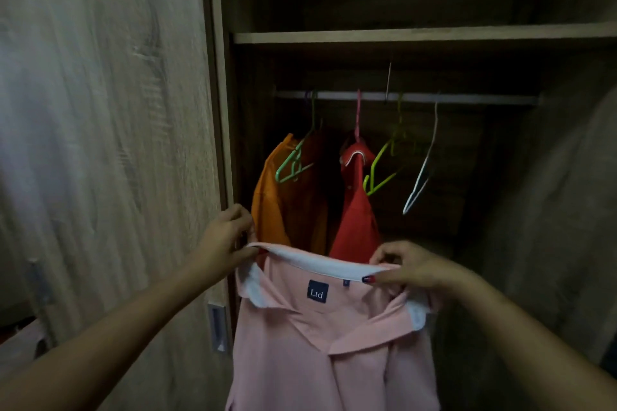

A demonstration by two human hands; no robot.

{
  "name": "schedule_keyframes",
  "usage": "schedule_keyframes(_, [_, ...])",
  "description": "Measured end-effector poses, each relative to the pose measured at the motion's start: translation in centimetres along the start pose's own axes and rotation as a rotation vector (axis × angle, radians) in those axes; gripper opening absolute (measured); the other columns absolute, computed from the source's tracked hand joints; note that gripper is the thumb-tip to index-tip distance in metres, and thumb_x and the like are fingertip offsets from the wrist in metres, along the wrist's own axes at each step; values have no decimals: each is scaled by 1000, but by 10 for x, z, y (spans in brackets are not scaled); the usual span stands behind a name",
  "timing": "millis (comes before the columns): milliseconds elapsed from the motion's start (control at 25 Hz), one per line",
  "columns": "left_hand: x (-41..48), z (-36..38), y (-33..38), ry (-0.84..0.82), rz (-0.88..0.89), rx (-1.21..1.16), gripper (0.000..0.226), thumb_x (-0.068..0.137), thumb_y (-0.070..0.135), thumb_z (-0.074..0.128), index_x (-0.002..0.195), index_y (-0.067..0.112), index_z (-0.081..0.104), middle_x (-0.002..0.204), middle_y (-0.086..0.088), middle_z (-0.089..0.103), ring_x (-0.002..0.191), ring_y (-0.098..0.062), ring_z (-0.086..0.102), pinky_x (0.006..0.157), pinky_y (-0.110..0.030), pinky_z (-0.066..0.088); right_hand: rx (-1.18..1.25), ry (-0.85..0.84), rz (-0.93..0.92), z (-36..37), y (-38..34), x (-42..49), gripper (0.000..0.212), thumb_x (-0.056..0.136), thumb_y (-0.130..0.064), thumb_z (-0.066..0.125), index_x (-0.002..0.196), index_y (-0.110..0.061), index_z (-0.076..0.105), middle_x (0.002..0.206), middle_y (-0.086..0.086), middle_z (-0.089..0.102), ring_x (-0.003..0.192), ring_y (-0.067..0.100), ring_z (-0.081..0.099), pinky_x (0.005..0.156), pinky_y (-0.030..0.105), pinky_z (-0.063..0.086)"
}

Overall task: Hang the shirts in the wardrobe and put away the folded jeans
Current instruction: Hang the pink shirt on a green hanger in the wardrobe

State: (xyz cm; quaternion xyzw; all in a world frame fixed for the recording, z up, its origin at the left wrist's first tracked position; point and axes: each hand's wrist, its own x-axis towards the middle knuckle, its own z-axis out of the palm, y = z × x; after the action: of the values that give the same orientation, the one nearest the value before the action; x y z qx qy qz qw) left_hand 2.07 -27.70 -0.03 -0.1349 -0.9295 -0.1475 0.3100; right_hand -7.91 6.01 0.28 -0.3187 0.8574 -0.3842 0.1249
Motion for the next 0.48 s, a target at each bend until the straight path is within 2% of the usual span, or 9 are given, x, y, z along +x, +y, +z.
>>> schedule_keyframes(80, [0,-7,6,66,-8,-77,22,77,47,52,76,26,53,79,12,52,67,0,54,54,-11,41,-188,25,-86,1,-5,10,15,80,-25,72,71,-17,63,72,3,65,67,10,59,58,18,45])
schedule_keyframes(200, [-6,-21,3,85,-52,-191,22,76,47,54,74,24,55,71,11,61,69,-5,63,57,-16,49,-244,16,-183,2,-11,31,21,82,-24,69,64,-28,59,72,-4,60,69,6,55,66,25,45])
schedule_keyframes(280, [-8,-32,-6,27,-131,-242,25,71,52,59,70,27,53,63,9,60,66,-7,62,54,-18,48,-95,-15,-179,7,-22,49,22,85,-19,65,65,-23,60,68,-3,59,64,6,54,63,26,43])
schedule_keyframes(360, [-9,-38,-11,-66,-327,-433,33,68,50,73,66,23,53,59,6,56,57,-7,53,51,-24,42,86,12,-122,18,-44,74,26,91,-9,57,65,-14,58,60,-1,55,53,6,50,53,21,40])
schedule_keyframes(480, [-5,-41,-9,-160,-510,-687,24,77,33,74,69,18,56,63,2,56,61,-11,53,54,-26,43,401,133,-81,35,-93,114,15,95,-2,47,91,0,62,73,11,59,57,12,55,49,15,46])
